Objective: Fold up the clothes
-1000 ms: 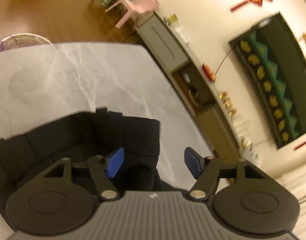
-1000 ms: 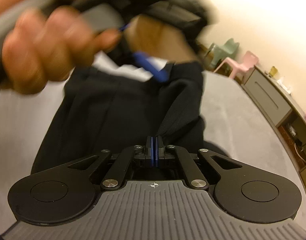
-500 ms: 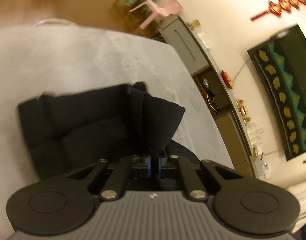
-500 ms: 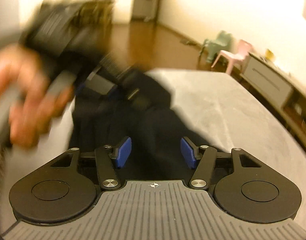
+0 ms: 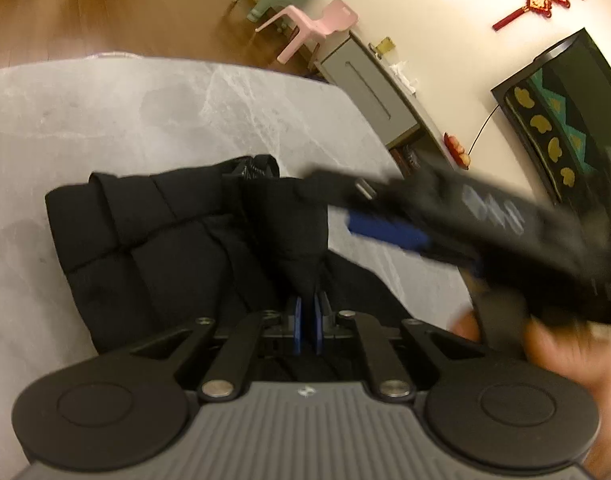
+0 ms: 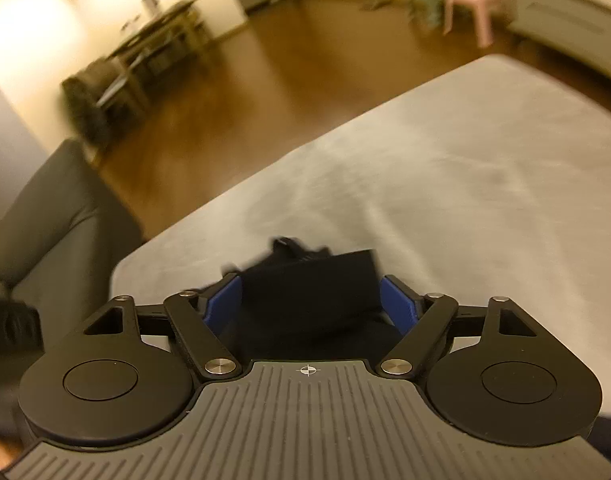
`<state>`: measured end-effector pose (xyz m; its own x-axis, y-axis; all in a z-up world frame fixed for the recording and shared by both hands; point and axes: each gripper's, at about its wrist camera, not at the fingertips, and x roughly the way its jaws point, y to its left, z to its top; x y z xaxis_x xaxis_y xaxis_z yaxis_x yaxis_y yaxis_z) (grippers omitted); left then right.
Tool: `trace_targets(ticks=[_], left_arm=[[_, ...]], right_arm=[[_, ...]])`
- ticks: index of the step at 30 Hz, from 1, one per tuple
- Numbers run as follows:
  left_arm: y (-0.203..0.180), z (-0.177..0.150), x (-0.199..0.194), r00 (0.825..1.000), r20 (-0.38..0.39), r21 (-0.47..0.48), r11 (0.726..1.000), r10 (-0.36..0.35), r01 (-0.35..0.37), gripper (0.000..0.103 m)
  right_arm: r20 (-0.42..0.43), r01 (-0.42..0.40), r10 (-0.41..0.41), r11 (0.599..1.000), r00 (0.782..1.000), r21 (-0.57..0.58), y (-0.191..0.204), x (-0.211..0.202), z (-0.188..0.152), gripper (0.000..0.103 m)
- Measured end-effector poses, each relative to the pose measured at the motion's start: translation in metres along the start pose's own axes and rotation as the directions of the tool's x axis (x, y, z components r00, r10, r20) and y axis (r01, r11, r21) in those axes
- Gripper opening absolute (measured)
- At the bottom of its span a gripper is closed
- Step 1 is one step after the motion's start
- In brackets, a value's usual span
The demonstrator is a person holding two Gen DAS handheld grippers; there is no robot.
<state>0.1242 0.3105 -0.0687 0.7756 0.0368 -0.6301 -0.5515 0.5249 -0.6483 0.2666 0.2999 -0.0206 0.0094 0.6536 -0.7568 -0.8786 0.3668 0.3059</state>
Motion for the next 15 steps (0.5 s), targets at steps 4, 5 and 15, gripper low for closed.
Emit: trace_targets(ticks=[4, 5, 15], left_arm=[[0.007, -0.001, 0.005, 0.999, -0.031, -0.022, 1.0, 0.02, -0.02, 0.007], [0.008, -0.001, 0.005, 0.999, -0.036, -0.028, 0.999, 0.022, -0.023, 0.007], [0.008, 0.003, -0.003, 1.0, -0.024, -0.069, 0.998, 0.014, -0.016, 0.015]], right_arm=[[-0.162, -0.057, 0.062, 0.998, 0.985, 0.039, -0.001, 0.039, 0.017, 0.07], [-0.192, -0.062, 0.068, 0.997, 0.979, 0.041, -0.006, 0.044, 0.018, 0.057], [-0.05, -0.068, 0.066, 0.997, 0.997, -0.04, 0.022, -0.018, 0.015, 0.008]])
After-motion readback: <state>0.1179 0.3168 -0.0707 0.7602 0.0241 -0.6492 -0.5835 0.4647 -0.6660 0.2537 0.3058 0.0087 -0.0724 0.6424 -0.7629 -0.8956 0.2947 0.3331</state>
